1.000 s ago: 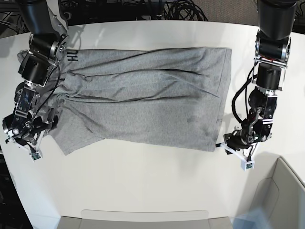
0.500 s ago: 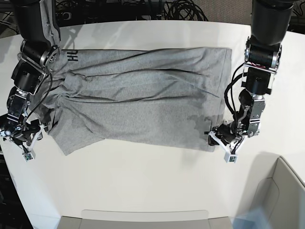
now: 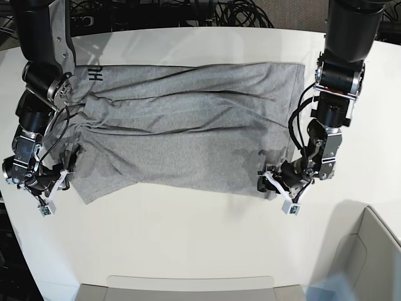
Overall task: Fold the T-shirt properly
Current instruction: 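Move both grippers to the hem corners and grasp them, then lift the hem with both grippers and fold it toward the collar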
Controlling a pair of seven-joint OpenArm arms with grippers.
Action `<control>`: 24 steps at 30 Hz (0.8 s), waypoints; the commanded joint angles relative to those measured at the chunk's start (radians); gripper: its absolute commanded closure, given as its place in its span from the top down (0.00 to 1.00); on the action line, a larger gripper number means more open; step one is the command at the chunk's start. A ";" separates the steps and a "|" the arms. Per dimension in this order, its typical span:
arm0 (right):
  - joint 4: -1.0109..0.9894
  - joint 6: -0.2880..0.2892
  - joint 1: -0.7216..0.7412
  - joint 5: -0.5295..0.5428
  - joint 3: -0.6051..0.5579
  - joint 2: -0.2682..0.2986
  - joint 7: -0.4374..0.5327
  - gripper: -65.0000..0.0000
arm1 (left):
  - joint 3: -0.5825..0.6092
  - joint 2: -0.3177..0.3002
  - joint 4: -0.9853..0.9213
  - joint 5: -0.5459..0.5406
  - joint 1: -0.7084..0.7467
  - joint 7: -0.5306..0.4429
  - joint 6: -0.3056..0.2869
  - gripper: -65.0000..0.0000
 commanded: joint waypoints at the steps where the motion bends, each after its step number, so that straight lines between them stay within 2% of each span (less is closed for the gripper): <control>1: -0.010 0.011 0.041 0.010 0.002 0.013 0.034 0.40 | 0.001 -0.003 0.001 0.012 -0.009 0.051 -0.003 0.54; 3: -0.057 0.011 0.064 0.015 0.003 0.009 0.061 0.40 | 0.001 -0.004 0.001 0.012 -0.009 0.051 -0.003 0.54; 4: -0.088 -0.016 0.072 0.015 -0.001 0.009 0.080 0.40 | 0.001 -0.004 0.001 0.012 0.002 0.051 -0.003 0.54; 7: -0.199 -0.161 0.084 0.007 -0.003 0.012 0.178 0.40 | 0.001 -0.004 0.001 0.012 0.010 0.051 -0.001 0.54; 11: -0.278 -0.263 0.080 0.008 -0.003 0.029 0.268 0.40 | 0.001 -0.004 0.001 0.012 0.011 0.051 -0.001 0.54; 16: -0.286 -0.276 0.083 -0.005 -0.017 0.033 0.265 0.40 | -0.002 -0.006 0.001 0.012 0.011 0.051 0.000 0.54; 20: -0.392 -0.276 0.084 -0.047 -0.080 0.026 0.265 0.40 | -0.004 -0.006 0.001 0.012 0.011 0.051 0.000 0.54; 24: -0.416 -0.276 0.078 -0.048 -0.101 -0.011 0.265 0.40 | -0.001 -0.006 0.001 0.012 0.011 0.051 0.002 0.54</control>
